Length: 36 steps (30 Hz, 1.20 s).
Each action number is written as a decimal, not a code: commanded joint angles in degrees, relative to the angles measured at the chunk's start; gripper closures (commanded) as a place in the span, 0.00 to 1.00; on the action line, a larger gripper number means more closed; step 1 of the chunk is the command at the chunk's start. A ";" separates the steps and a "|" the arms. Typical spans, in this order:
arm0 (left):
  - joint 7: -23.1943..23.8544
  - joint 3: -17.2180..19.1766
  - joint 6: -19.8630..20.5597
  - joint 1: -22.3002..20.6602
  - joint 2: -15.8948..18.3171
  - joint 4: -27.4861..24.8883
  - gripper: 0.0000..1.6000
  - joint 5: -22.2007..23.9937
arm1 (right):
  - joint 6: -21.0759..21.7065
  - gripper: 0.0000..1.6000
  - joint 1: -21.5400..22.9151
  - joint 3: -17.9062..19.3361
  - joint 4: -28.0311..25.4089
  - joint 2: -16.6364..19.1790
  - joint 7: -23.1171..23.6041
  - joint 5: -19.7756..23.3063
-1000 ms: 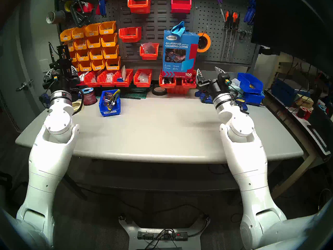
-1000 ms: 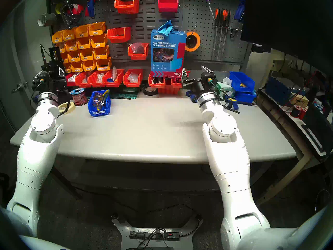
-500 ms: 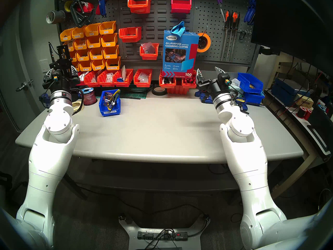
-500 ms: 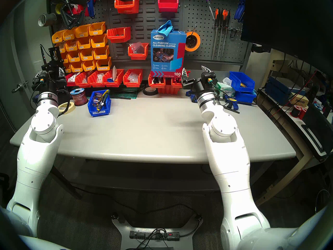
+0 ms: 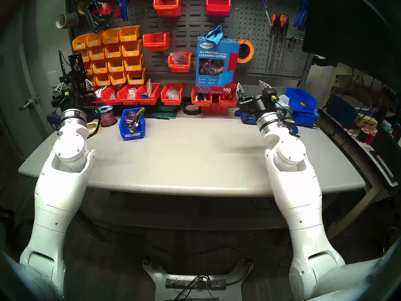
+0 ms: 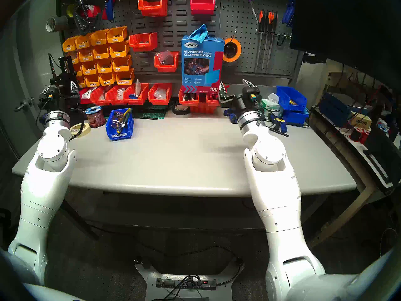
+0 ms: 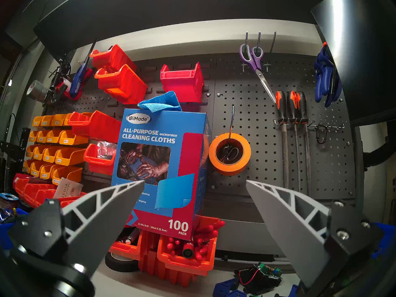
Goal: Take out tools from the storage box
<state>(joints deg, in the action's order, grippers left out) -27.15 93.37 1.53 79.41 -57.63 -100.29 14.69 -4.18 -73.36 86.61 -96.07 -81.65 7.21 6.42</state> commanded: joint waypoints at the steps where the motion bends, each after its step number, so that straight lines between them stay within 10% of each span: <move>1: 0.07 0.19 -0.21 -0.58 0.20 -0.61 0.00 -0.01 | -0.04 0.00 0.28 -0.07 -0.79 -0.09 0.12 0.14; 20: 0.05 0.17 -0.22 -0.58 0.22 -0.61 0.00 0.00 | 0.28 0.00 1.34 -0.55 1.85 -1.78 1.62 3.32; 36: 0.01 0.15 -0.22 -0.58 0.22 -0.59 0.00 -0.01 | 2.13 0.00 2.16 -9.77 1.45 -7.89 2.56 4.85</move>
<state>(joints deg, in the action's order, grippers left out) -27.20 93.35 1.51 79.41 -57.59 -100.30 14.69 -2.94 -72.69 80.72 -93.34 -86.07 9.75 11.31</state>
